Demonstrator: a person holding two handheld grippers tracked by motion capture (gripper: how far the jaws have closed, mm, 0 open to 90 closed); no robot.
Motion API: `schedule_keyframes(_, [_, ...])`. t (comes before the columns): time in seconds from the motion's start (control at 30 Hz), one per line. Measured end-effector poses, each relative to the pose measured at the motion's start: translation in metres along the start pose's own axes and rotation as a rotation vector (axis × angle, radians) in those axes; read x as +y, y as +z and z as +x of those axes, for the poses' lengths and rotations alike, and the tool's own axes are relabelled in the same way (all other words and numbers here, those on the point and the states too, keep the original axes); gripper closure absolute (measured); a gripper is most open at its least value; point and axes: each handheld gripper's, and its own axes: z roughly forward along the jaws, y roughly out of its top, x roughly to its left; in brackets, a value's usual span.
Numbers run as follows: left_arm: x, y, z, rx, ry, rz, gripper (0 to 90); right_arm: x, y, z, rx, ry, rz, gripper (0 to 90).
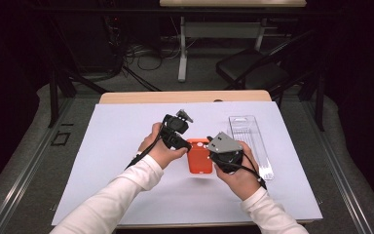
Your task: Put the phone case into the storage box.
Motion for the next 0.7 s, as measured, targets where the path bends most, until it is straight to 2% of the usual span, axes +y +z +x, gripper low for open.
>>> schedule_keyframes(0.7, [0.0001, 0.0013, 0.0001, -0.01, 0.001, 0.001, 82.6, 0.0001, 0.0004, -0.0017, 0.003, -0.011, 0.011, 80.8])
